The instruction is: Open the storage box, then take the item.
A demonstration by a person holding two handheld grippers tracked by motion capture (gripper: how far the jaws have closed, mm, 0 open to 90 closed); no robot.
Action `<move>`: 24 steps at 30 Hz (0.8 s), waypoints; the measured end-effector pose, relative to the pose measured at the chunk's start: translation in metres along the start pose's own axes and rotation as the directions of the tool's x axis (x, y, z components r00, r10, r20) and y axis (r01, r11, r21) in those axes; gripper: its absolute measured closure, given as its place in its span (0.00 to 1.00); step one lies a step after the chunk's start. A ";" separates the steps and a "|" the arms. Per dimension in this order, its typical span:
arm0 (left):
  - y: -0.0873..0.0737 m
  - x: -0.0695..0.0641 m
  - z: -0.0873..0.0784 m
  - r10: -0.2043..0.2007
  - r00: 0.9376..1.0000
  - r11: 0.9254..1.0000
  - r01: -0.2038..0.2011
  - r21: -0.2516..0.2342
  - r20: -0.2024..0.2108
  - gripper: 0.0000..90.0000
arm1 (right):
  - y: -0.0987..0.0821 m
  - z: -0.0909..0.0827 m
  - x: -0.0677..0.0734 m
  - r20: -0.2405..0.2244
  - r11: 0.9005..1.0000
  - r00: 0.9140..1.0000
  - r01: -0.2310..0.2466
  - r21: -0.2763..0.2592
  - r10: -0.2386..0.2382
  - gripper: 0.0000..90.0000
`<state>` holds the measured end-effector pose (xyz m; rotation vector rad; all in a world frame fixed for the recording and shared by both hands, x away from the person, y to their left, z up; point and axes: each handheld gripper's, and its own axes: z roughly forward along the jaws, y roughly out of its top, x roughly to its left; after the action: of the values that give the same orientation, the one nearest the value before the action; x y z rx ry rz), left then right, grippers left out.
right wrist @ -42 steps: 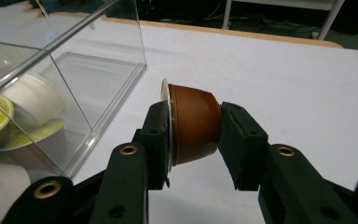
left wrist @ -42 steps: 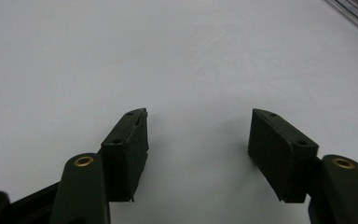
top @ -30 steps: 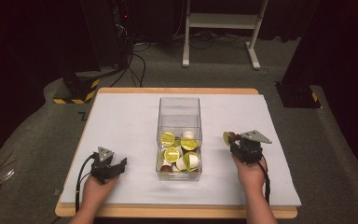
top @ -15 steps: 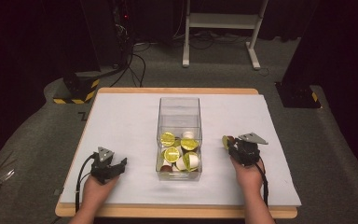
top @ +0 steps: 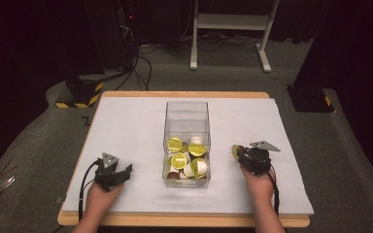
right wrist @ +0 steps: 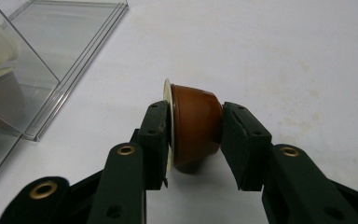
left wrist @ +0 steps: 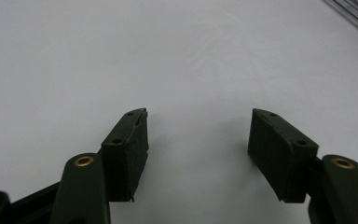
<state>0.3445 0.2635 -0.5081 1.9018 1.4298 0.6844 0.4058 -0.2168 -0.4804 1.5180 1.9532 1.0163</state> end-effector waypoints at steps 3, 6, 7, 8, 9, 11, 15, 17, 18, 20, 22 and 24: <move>0.000 0.000 0.000 0.001 1.000 1.000 -0.001 -0.001 -0.001 0.42 | 0.000 0.000 -0.001 -0.002 1.000 1.000 -0.004 -0.001 0.004 0.68; 0.000 0.000 0.000 0.002 1.000 1.000 -0.002 -0.001 -0.003 0.42 | 0.000 0.000 -0.002 0.006 1.000 1.000 -0.006 0.000 0.006 0.69; 0.000 0.000 0.000 0.002 1.000 1.000 -0.002 -0.001 -0.003 0.42 | 0.000 0.000 -0.003 0.007 1.000 1.000 -0.004 -0.002 0.004 0.69; 0.000 0.000 0.000 0.001 1.000 1.000 -0.001 -0.001 -0.003 0.42 | 0.000 0.000 -0.004 0.009 1.000 1.000 -0.011 -0.001 0.011 0.69; 0.000 0.000 0.000 0.001 1.000 1.000 -0.001 -0.001 -0.003 0.42 | 0.000 0.000 -0.005 0.008 1.000 1.000 -0.010 -0.003 0.010 0.70; 0.000 0.000 0.000 0.001 1.000 1.000 -0.001 0.000 -0.001 0.42 | 0.000 -0.001 -0.006 0.008 1.000 1.000 -0.014 0.001 0.014 0.70; 0.000 0.000 0.000 0.002 1.000 1.000 -0.002 -0.001 -0.002 0.42 | 0.000 -0.002 -0.008 0.017 1.000 1.000 -0.004 -0.001 0.004 0.72; 0.000 0.000 0.000 0.002 1.000 1.000 -0.002 -0.001 -0.004 0.42 | 0.000 -0.002 -0.010 0.019 1.000 1.000 -0.008 0.000 0.008 0.72; 0.000 0.000 0.000 0.003 1.000 1.000 -0.003 -0.001 -0.005 0.42 | 0.000 -0.002 -0.011 0.023 1.000 1.000 -0.010 0.001 0.010 0.72; 0.000 0.000 0.000 0.005 1.000 1.000 -0.005 -0.001 -0.006 0.42 | 0.001 -0.004 -0.012 0.025 1.000 1.000 -0.015 -0.010 0.015 0.71; 0.000 0.000 0.000 0.000 1.000 1.000 0.000 -0.001 -0.004 0.42 | 0.002 -0.007 -0.014 0.030 1.000 0.999 -0.012 -0.018 0.013 0.71; 0.000 0.000 0.000 0.003 1.000 1.000 -0.003 -0.001 -0.006 0.42 | 0.003 -0.009 -0.015 0.029 1.000 1.000 -0.005 -0.023 0.005 0.71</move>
<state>0.3445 0.2632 -0.5082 1.9031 1.4304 0.6928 0.4053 -0.2333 -0.4731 1.5175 1.9120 1.0099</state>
